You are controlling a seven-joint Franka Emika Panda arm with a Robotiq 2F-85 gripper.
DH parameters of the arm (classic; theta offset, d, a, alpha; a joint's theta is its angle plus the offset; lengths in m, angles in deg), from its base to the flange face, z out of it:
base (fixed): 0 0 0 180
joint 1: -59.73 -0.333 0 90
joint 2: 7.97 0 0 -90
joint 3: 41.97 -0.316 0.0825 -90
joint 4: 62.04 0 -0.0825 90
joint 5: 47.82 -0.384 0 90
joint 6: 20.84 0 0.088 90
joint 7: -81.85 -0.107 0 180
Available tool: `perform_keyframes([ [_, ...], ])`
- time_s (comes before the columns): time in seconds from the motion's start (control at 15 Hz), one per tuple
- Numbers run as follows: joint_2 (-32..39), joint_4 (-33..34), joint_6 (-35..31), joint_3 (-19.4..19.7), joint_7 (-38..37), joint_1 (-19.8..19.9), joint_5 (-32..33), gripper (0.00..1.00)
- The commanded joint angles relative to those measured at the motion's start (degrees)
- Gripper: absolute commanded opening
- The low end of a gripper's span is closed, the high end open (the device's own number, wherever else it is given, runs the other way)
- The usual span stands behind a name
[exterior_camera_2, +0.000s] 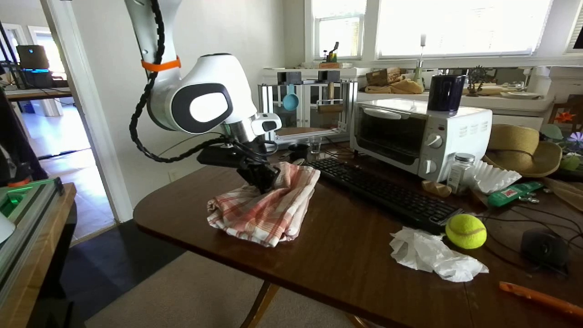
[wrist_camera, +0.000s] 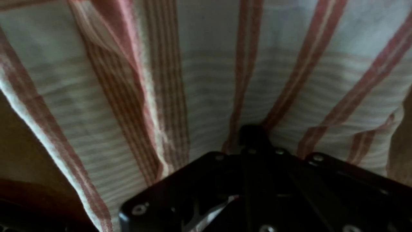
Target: Move the towel to the right then unfold it.
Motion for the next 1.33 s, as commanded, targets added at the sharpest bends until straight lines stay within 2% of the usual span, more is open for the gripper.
perform_keyframes([
  [0.0,4.40,4.20,0.31,0.54,2.55,1.79,0.24,0.00],
  [0.2,5.16,6.54,1.22,1.61,3.58,2.94,0.34,0.00],
  [0.6,7.64,12.31,4.33,1.75,5.82,9.06,1.09,0.00],
  [0.8,8.73,16.14,7.33,0.66,7.88,12.93,1.76,0.00],
  [0.93,9.70,19.50,10.23,-1.91,10.65,17.08,2.50,0.00],
  [1.27,13.44,28.62,16.19,-5.15,17.30,23.20,2.12,0.00],
])
